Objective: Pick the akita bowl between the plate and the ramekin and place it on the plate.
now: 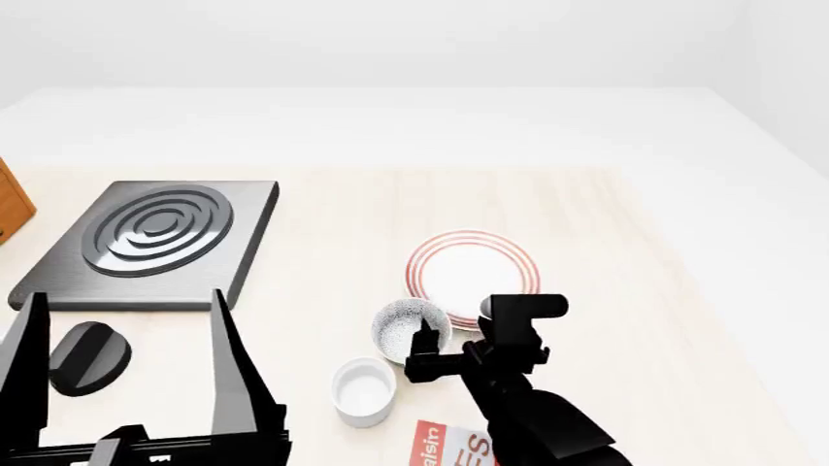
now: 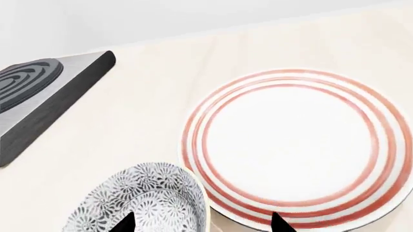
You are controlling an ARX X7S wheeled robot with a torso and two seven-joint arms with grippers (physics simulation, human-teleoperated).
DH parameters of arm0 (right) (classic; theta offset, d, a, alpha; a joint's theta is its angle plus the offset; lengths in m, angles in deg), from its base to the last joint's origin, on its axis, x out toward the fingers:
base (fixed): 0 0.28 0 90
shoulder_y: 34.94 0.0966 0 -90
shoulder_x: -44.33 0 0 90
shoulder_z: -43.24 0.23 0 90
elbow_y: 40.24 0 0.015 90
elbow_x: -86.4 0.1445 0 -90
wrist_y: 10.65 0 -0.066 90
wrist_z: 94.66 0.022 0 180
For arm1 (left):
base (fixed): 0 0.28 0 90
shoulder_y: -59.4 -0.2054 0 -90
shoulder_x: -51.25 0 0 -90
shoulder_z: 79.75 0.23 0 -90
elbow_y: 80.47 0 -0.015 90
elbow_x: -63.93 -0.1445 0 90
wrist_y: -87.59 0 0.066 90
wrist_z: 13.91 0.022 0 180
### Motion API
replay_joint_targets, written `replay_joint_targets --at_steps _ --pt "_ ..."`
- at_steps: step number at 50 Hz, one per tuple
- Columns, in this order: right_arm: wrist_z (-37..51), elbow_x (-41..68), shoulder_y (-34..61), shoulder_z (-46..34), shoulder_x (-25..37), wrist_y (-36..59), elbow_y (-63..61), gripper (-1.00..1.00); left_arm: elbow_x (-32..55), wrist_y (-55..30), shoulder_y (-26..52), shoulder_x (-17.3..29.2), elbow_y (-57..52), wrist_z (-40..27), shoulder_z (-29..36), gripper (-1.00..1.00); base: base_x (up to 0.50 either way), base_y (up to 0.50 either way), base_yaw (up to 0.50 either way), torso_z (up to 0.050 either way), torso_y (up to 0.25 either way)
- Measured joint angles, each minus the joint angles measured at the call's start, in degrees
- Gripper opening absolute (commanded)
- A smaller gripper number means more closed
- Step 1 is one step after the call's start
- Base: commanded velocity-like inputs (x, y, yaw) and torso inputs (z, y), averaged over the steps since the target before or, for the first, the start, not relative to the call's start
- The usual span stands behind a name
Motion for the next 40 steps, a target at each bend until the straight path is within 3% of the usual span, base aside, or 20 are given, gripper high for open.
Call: replay_joint_targets --at_steps 40 --pt "3.0 6.4 3.5 -2.4 -0.8 -1.8 8.1 1.00 -0.4 1.0 -0.4 0.9 0.8 -0.8 1.4 1.00 0.00 0.00 0.00 0.000 0.000"
